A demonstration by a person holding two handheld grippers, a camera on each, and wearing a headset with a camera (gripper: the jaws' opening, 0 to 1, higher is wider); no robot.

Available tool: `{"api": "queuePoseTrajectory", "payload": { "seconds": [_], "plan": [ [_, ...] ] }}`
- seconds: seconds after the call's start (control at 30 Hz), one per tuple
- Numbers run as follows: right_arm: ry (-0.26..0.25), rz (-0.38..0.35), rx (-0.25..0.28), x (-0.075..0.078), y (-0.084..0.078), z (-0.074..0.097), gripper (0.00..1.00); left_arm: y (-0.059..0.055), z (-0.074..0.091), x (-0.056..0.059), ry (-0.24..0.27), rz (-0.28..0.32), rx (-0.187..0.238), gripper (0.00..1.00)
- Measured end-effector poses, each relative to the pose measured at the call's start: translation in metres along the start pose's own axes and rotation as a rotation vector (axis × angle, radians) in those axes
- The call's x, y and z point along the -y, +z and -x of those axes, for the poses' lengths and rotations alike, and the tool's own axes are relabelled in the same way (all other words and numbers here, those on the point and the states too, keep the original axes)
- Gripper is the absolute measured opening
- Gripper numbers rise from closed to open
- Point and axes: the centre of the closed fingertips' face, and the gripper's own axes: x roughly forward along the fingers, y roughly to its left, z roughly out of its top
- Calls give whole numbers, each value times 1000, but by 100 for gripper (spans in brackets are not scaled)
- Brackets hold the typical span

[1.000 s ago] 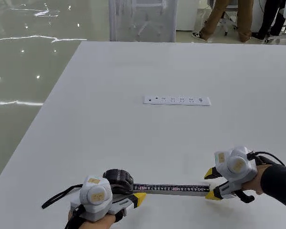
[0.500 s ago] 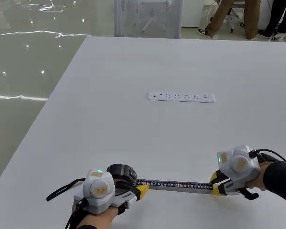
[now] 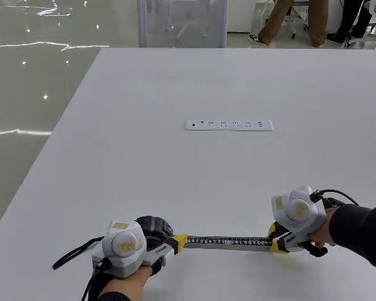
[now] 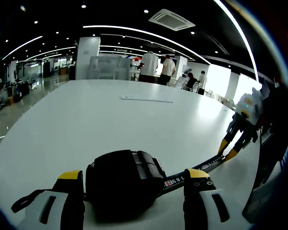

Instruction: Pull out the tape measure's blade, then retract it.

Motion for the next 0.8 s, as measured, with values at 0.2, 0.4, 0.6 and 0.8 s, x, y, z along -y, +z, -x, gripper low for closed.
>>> {"api": "queuePoseTrajectory", "payload": {
  "seconds": [0.2,0.4,0.6,0.8],
  "plan": [
    [-13,-25,-8,0,0,0,12,-3,-3,-14,71,67,-15,79],
    [-20,-28,-10,0,0,0,12,-5,-4,-12,66,80,-31,69],
    [-29,-40,-1,0,1,1,12,-5,-4,-13,79,67,-51,65],
    [-34,-46,1,-1,1,1,12,-6,-3,-14,103,25,-66,63]
  ]
}}
